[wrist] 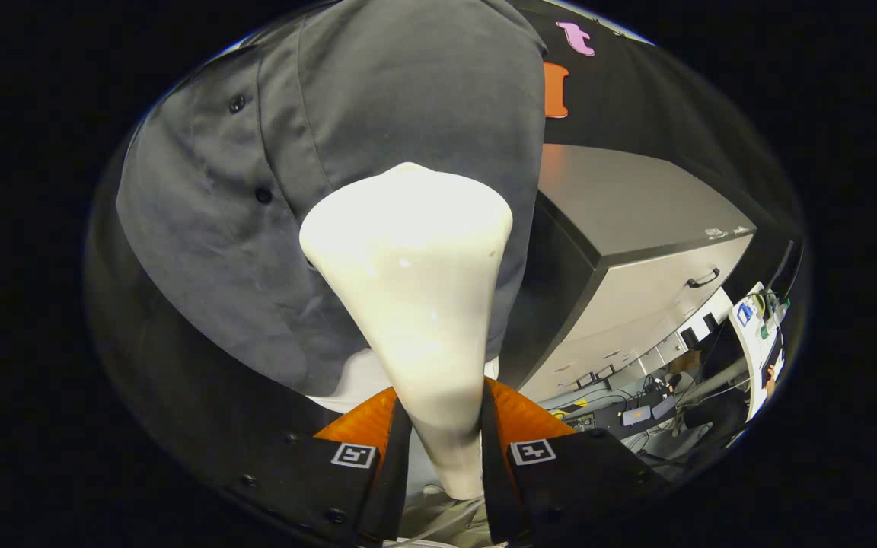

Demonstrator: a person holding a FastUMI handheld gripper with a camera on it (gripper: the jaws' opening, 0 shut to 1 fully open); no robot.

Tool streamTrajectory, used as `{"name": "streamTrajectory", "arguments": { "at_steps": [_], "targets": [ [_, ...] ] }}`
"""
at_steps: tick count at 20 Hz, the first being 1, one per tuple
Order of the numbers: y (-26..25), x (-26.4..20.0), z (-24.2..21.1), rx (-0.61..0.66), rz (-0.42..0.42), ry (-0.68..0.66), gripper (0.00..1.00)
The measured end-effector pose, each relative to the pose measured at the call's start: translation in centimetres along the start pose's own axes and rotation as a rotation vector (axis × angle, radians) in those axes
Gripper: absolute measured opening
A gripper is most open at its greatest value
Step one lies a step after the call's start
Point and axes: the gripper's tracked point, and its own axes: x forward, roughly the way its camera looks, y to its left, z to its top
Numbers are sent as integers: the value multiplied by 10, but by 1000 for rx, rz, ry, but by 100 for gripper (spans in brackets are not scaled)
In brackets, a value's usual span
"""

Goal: Iron the clothes twice with a garment steamer, once on the left side and once on the right side.

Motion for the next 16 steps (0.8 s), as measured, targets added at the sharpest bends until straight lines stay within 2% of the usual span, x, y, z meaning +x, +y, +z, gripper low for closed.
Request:
{"name": "streamTrajectory", "arguments": {
  "at_steps": [7, 16],
  "targets": [
    [22, -59, 56, 5, 11, -133, 50],
    [92, -99, 109, -62, 55, -252, 50]
  ]
}}
